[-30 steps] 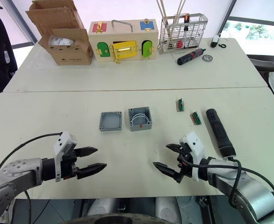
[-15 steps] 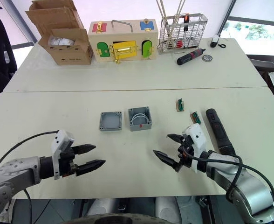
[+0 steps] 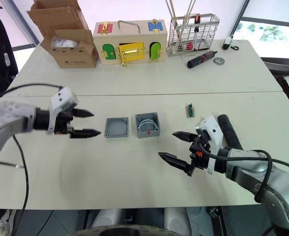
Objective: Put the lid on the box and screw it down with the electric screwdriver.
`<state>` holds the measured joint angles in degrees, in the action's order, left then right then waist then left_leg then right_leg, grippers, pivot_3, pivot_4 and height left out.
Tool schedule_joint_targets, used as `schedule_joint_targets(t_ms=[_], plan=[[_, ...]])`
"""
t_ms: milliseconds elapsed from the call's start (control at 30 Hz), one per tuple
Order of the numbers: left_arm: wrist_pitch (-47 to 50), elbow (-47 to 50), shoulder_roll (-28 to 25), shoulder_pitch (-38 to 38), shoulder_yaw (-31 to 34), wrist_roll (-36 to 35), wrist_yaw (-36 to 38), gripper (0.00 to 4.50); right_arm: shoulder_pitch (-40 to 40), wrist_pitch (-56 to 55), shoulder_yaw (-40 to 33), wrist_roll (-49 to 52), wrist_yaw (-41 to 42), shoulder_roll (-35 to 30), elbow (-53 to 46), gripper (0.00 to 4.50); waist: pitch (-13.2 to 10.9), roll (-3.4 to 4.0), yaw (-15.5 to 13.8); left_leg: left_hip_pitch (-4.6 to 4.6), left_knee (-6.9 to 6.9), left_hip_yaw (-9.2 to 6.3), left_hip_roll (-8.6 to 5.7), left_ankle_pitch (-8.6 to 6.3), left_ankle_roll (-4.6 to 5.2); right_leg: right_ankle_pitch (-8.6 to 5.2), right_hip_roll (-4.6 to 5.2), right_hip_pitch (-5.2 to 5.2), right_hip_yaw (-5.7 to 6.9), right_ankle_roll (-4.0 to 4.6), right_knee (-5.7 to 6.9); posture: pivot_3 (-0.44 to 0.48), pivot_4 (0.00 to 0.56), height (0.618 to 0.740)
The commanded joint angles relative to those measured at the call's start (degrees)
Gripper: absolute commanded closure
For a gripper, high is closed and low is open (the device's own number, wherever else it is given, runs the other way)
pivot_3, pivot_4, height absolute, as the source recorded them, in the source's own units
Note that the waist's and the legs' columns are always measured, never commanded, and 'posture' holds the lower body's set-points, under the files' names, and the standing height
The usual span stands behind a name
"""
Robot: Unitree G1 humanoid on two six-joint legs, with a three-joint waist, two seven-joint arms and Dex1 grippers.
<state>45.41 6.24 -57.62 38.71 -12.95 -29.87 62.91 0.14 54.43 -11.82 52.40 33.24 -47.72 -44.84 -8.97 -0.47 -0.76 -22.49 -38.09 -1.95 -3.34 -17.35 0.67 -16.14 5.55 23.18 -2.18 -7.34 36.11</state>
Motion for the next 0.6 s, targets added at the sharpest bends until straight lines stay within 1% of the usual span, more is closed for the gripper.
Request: schedule_joint_targets(t_ms=[33, 100, 167, 200, 267, 400, 467, 600], plan=[[-4.55, -6.34, 7.98, 10.96, -9.00, 6.94, 6.78, 0.00, -2.63, 0.74, 0.43, 0.88, -1.29, -1.04, -1.47, 0.04, -0.02, -0.04, -0.23, -0.06, 0.00, 0.04, -0.02, 0.08, -0.14, 0.00, 0.01, 0.07, 0.00, 0.00, -0.01, 0.000, 0.150, 0.737], [-5.04, -8.63, 13.19, 16.08, -12.20, 9.25, 8.57, 0.00, -3.71, 1.30, 0.88, 1.24, -3.00, -0.69, -2.22, 0.04, -0.08, -0.14, -0.16, -0.41, -0.19, -0.04, -0.08, 0.10, -0.14, 0.00, 0.02, 0.22, 0.07, -0.01, -0.02, 0.000, 0.150, 0.737], [-6.46, -8.39, 16.98, 18.47, -15.92, 11.69, 10.84, 0.00, -3.55, 2.10, 0.73, 1.26, -5.87, -0.15, -3.51, 0.04, -0.09, -0.16, 0.17, -0.82, -0.50, -0.04, -0.09, 0.05, -0.04, 0.02, 0.02, 0.42, 0.07, -0.03, 0.05, 0.000, 0.150, 0.737], [-7.17, -8.39, 18.06, 19.02, -16.85, 12.50, 11.69, 0.00, -3.29, 2.44, 0.59, 1.33, -7.13, 0.09, -3.99, 0.04, -0.10, -0.17, 0.48, -0.95, -0.72, -0.02, -0.09, -0.03, 0.11, 0.02, 0.03, 0.53, 0.07, -0.04, 0.12, 0.000, 0.150, 0.737], [-5.31, -9.06, 19.92, 20.19, -17.43, 13.00, 12.21, 0.00, -3.40, 3.14, 0.77, 1.81, -9.13, 0.55, -4.61, 0.04, -0.10, -0.17, 0.98, -0.96, -0.76, 0.07, -0.09, -0.06, 0.15, 0.07, 0.06, 0.55, 0.02, -0.14, 0.12, 0.000, 0.150, 0.737], [-3.06, -9.76, 24.03, 23.18, -22.17, 16.95, 13.15, 0.00, 0.08, 3.96, -2.86, 5.02, -13.74, 1.63, -7.43, 0.04, -0.12, -0.21, 0.97, -0.96, -0.93, 0.02, -0.07, -0.07, 0.18, 0.10, 0.03, 0.55, 0.03, -0.21, 0.16, 0.000, 0.150, 0.737], [-2.69, -10.07, 25.12, 23.46, -23.15, 18.08, 13.53, 0.00, 1.23, 3.91, -3.16, 5.77, -15.10, 1.80, -8.33, 0.04, -0.12, -0.20, 0.94, -0.94, -1.01, 0.00, -0.07, -0.20, 0.40, 0.11, 0.03, 0.53, 0.03, -0.22, 0.23, 0.000, 0.150, 0.737], [-1.48, -9.99, 26.90, 22.90, -24.10, 19.33, 13.94, 0.00, 2.70, 3.02, -2.25, 5.29, -17.74, 2.55, -9.39, 0.04, -0.12, -0.21, 0.99, -0.93, -1.05, 0.00, -0.07, -0.21, 0.42, 0.13, 0.03, 0.51, 0.03, -0.27, 0.24, 0.000, 0.150, 0.737]])
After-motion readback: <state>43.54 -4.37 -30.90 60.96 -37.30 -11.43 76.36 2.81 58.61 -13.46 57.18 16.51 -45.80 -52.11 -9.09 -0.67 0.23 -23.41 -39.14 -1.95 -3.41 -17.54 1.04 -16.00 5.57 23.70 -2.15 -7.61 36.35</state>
